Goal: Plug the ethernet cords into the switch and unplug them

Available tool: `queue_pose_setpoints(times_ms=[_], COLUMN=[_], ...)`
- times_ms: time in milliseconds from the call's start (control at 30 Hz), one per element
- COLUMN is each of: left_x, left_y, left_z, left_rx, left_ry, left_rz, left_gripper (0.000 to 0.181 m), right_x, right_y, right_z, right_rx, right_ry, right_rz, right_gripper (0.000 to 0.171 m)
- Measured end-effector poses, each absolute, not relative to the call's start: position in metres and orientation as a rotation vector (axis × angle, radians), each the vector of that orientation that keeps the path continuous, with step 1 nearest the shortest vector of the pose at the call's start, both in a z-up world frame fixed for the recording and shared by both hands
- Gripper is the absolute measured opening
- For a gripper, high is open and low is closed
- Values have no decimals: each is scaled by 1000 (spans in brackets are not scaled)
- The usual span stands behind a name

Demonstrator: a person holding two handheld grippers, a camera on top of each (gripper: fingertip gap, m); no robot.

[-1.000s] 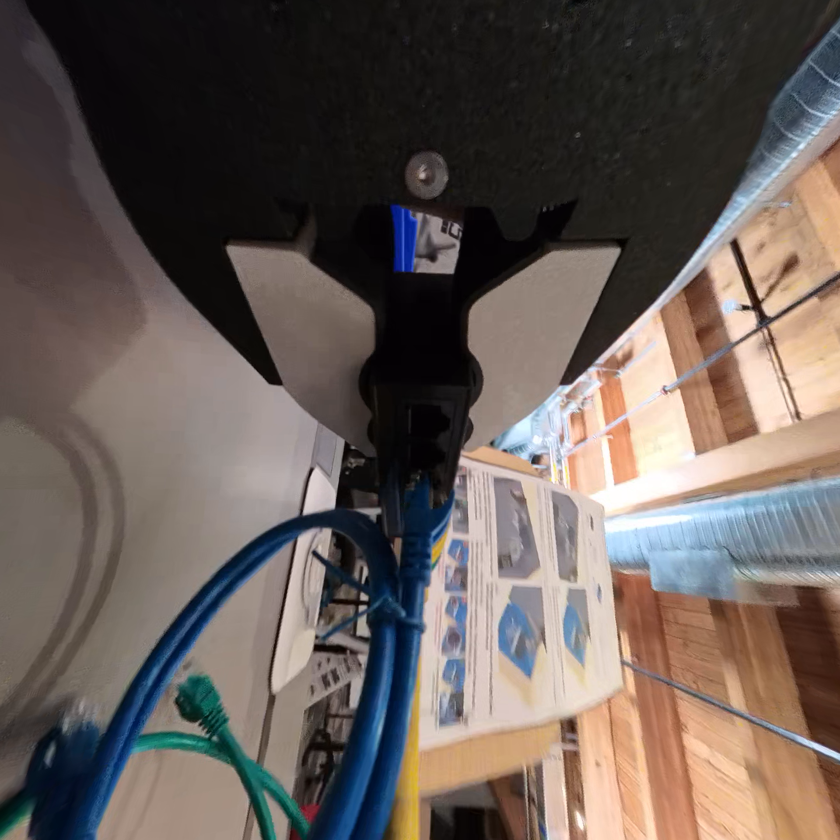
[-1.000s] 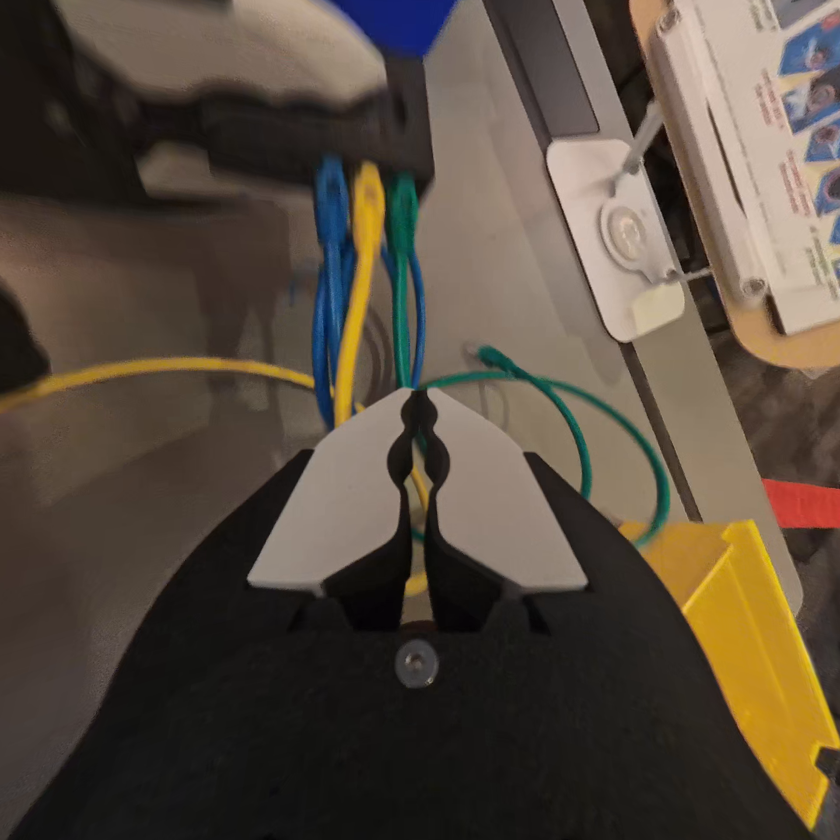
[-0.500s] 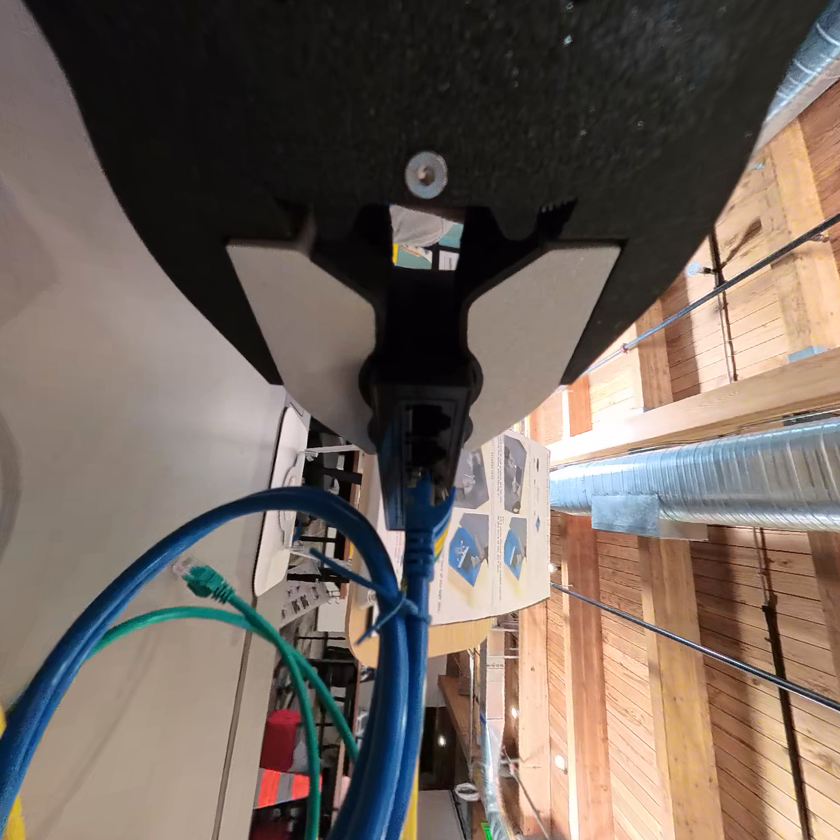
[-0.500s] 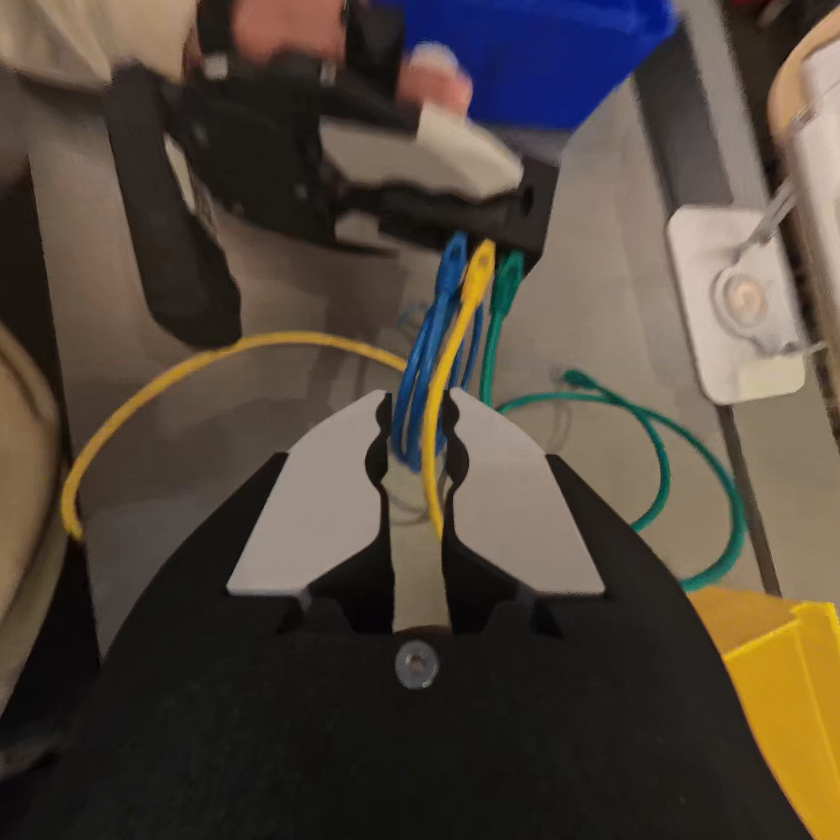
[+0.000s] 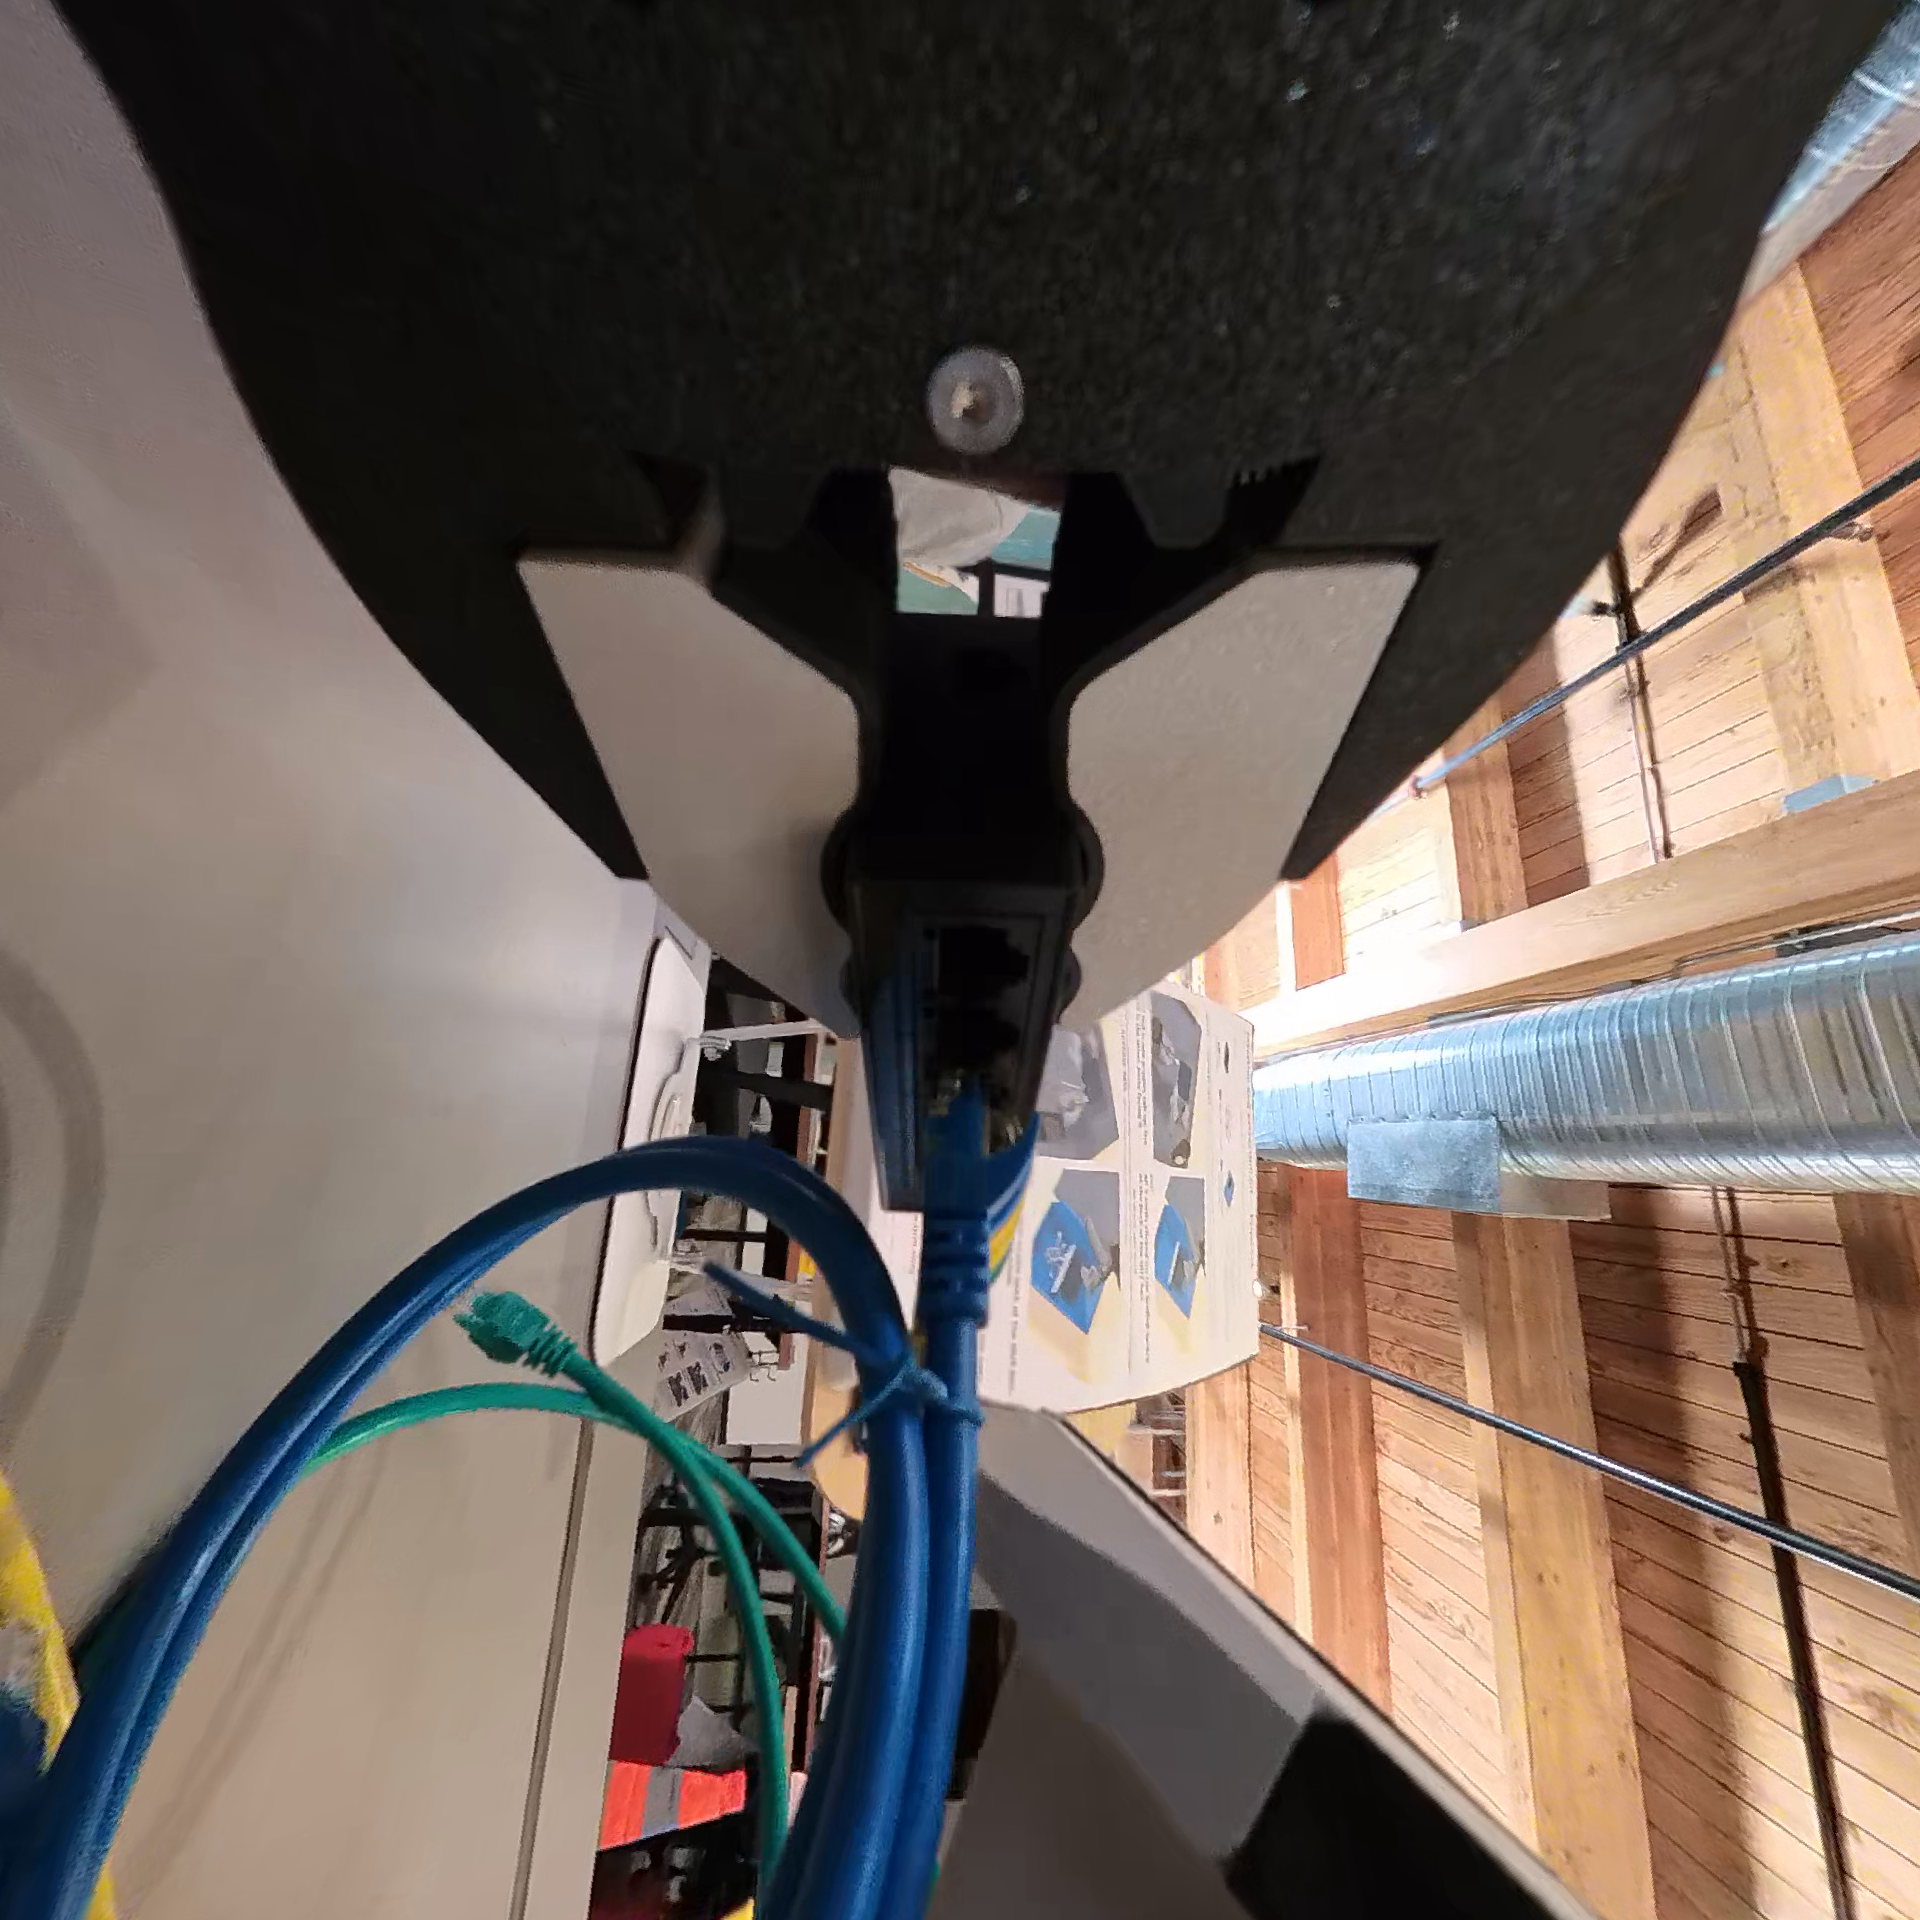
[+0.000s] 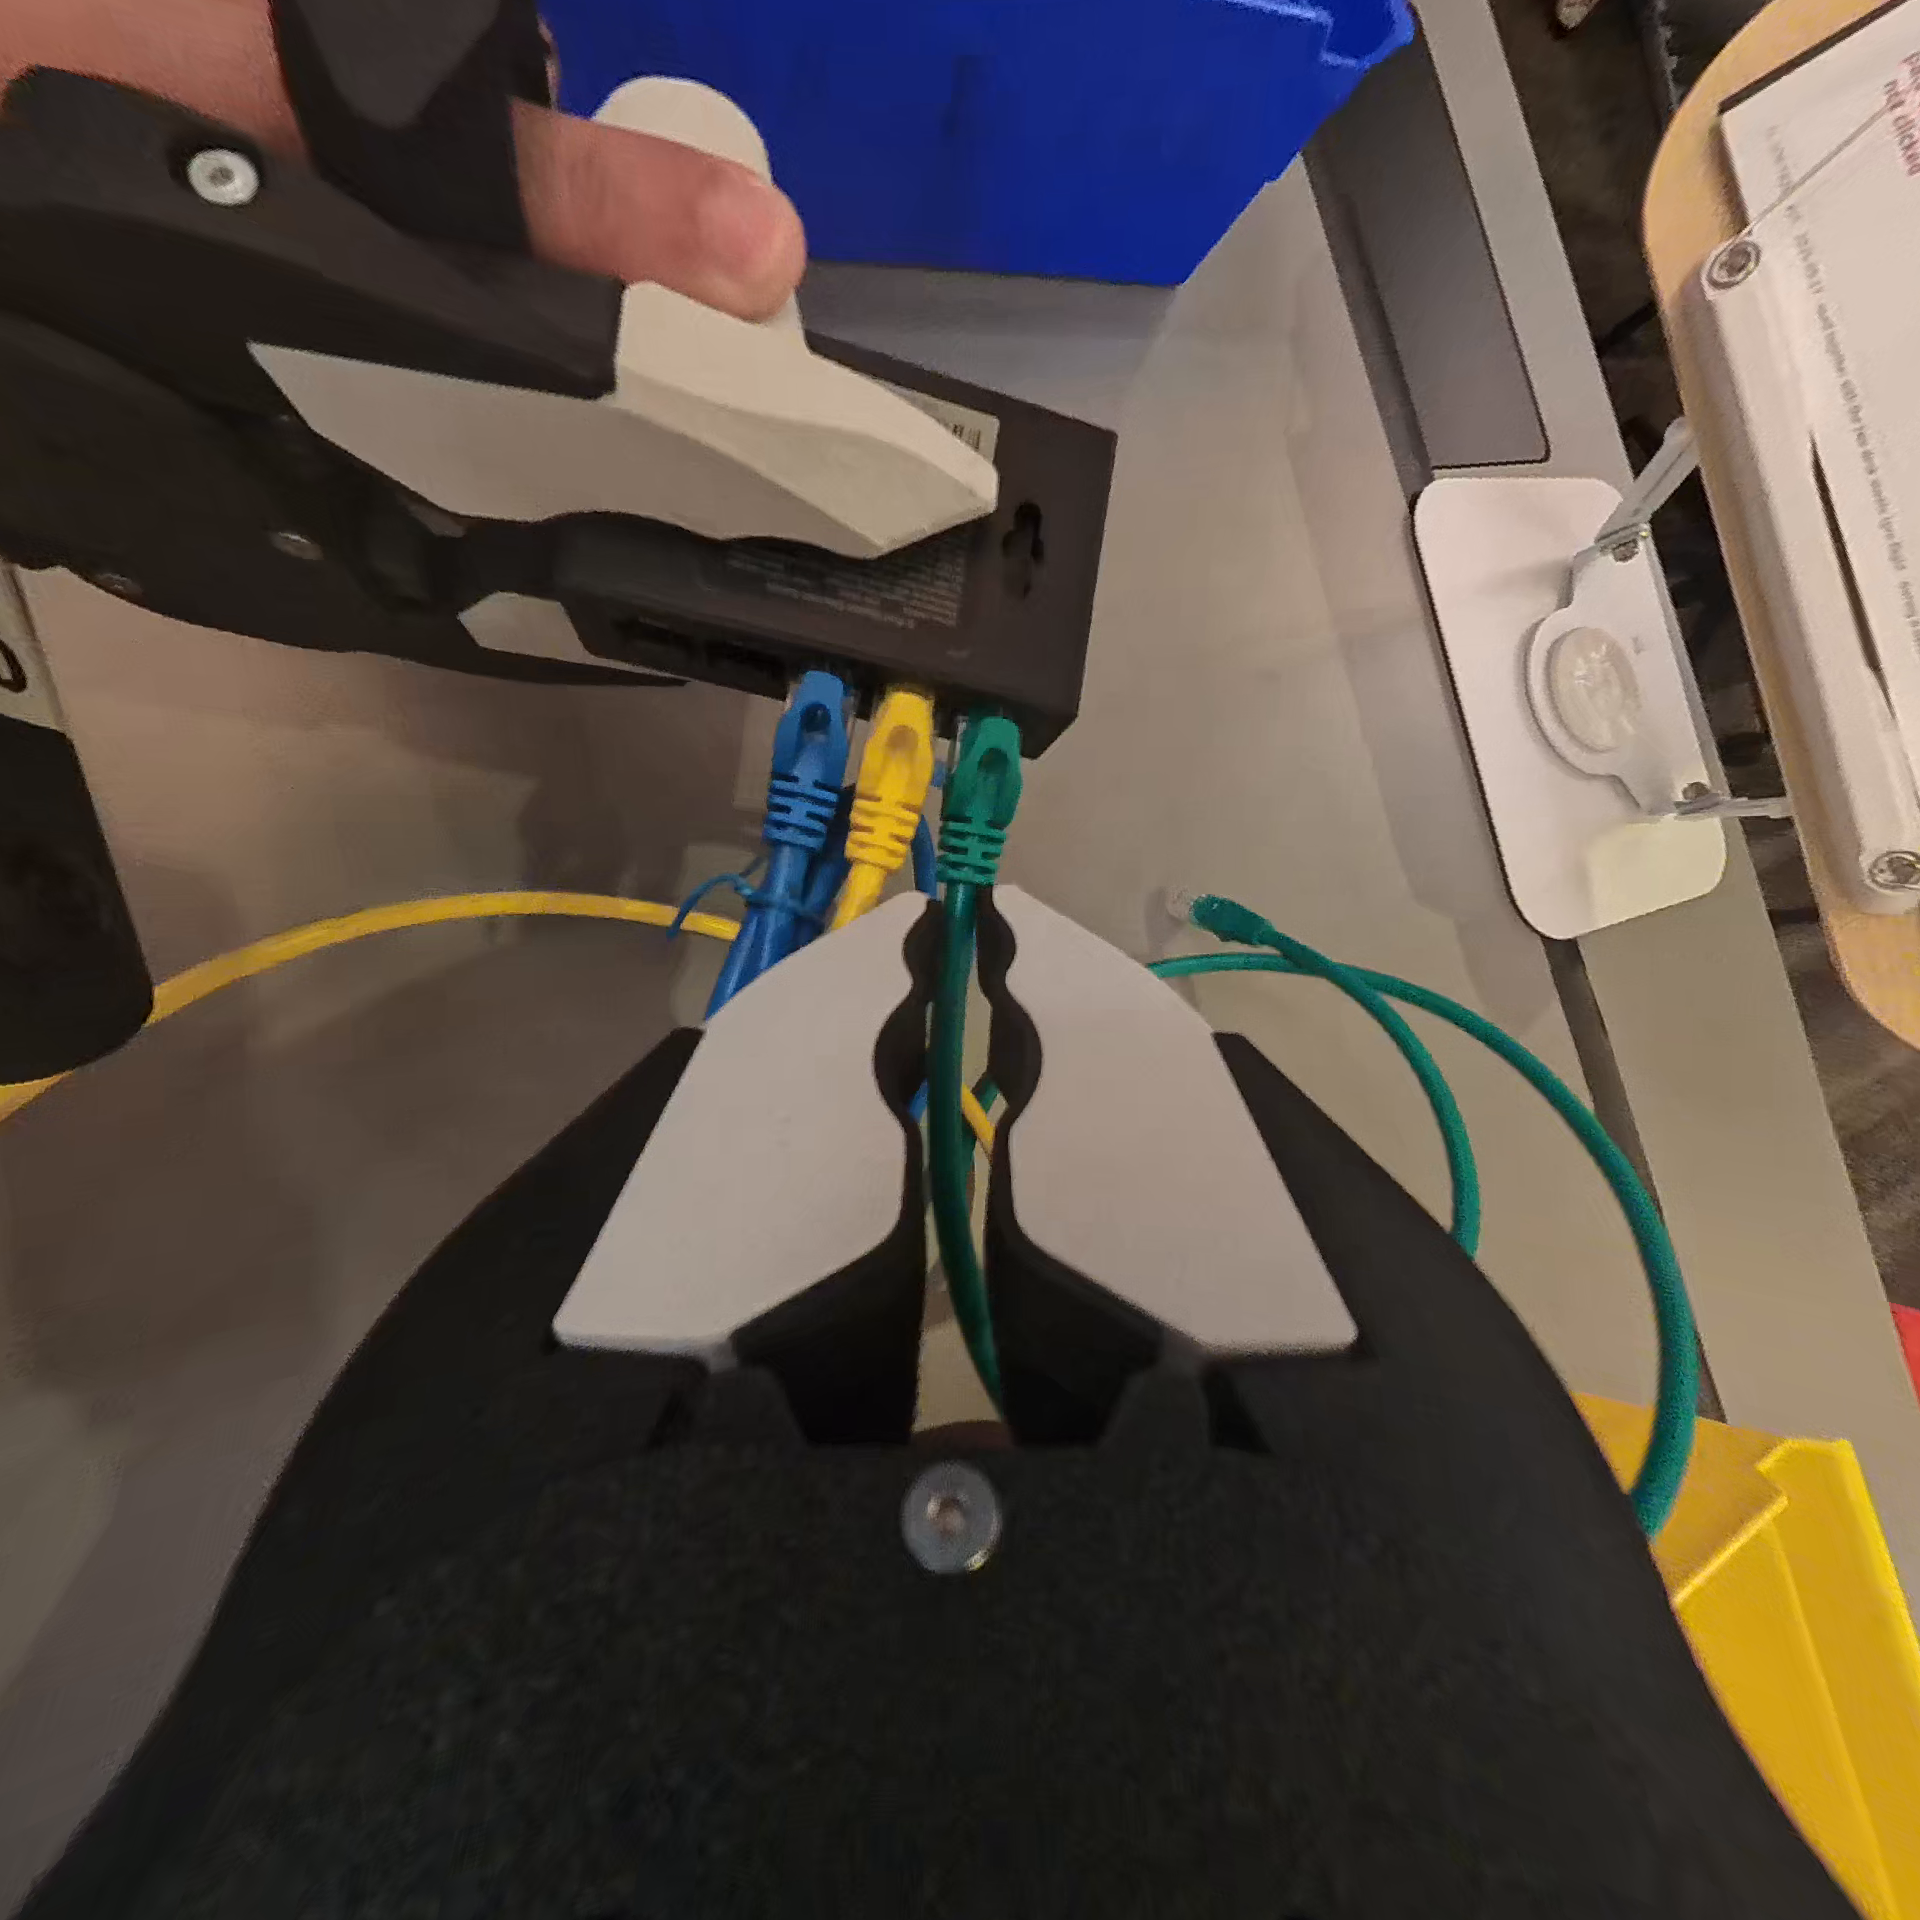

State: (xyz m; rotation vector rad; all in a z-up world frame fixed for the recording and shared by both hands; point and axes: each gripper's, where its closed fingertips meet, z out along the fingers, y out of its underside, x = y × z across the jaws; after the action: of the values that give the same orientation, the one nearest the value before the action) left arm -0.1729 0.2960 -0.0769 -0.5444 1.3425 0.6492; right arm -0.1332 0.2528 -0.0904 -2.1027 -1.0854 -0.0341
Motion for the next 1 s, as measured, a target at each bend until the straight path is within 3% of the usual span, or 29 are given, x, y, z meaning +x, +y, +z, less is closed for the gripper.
queue_pose_setpoints(times_ms=[600,700,833,1000], left_x=[-165,-166,-169,-166], left_y=[293,291,291,278], left_z=[-93,-82,-79,-78], left_rx=[-632,-520,-461,-403], left_ry=[1426,1362,1305,1287], left_rz=[625,655,671,668], left_gripper=[30,30,30,30], right_x=[-120,-125,-132,-147], right_y=[243,240,240,241], right_z=[-102,-94,-80,-80], right_rx=[-2177,-2237,-2302,-2331], right_ry=[-932,-834,-588,-315], right_rz=[-6,242,692,1242], right_gripper=[5,6,28,32])
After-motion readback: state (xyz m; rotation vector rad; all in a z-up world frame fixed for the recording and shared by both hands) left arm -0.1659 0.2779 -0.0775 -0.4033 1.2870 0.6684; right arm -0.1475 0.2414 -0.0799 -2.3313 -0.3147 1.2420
